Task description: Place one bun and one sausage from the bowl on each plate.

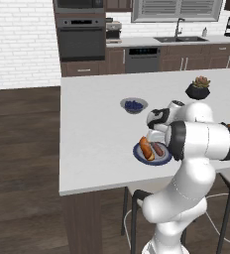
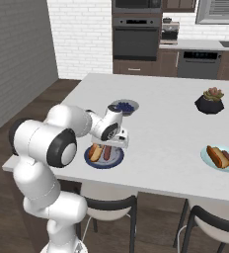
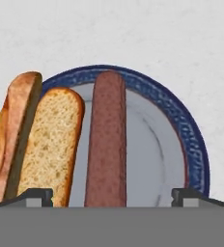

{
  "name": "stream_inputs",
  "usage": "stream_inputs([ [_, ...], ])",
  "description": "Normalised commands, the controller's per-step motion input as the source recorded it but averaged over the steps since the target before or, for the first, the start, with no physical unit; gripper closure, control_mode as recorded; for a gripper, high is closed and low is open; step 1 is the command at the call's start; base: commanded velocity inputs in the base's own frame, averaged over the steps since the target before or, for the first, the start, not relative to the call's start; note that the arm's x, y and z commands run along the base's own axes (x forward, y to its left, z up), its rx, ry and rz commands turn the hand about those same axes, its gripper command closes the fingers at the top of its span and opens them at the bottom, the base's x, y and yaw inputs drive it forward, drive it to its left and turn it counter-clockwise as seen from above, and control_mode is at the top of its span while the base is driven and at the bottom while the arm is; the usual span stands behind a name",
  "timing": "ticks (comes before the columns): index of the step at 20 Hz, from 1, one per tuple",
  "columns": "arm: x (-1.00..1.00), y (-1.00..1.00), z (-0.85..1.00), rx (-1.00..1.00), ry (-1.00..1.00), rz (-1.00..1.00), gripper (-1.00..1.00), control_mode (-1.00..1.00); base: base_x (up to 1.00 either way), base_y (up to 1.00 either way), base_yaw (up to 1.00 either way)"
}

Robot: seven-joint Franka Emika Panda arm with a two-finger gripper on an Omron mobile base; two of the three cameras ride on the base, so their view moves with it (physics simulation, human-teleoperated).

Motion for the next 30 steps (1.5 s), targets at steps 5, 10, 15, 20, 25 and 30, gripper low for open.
stream_inputs([
  [5, -0.05, -0.06, 0.82, -0.07, -0.05, 0.00, -1.00, -1.00, 0.00, 0.00, 0.00],
  [10, -0.22, 0.32, 1.00, -0.30, -0.09, 0.00, -1.00, -1.00, 0.00, 0.00, 0.00],
  [15, -0.59, 0.86, 0.94, -0.35, -0.19, 0.00, -1.00, -1.00, 0.00, 0.00, 0.00],
  [20, -0.82, 1.00, 0.36, -0.24, -0.06, 0.05, -1.00, -1.00, 0.00, 0.00, 0.00],
  [25, -0.71, 0.86, 0.10, -0.21, -0.05, 0.01, -1.00, -1.00, 0.00, 0.00, 0.00],
  [30, 0.03, 0.94, -0.05, -0.27, 0.20, -0.02, -1.00, -1.00, 0.00, 0.00, 0.00],
])
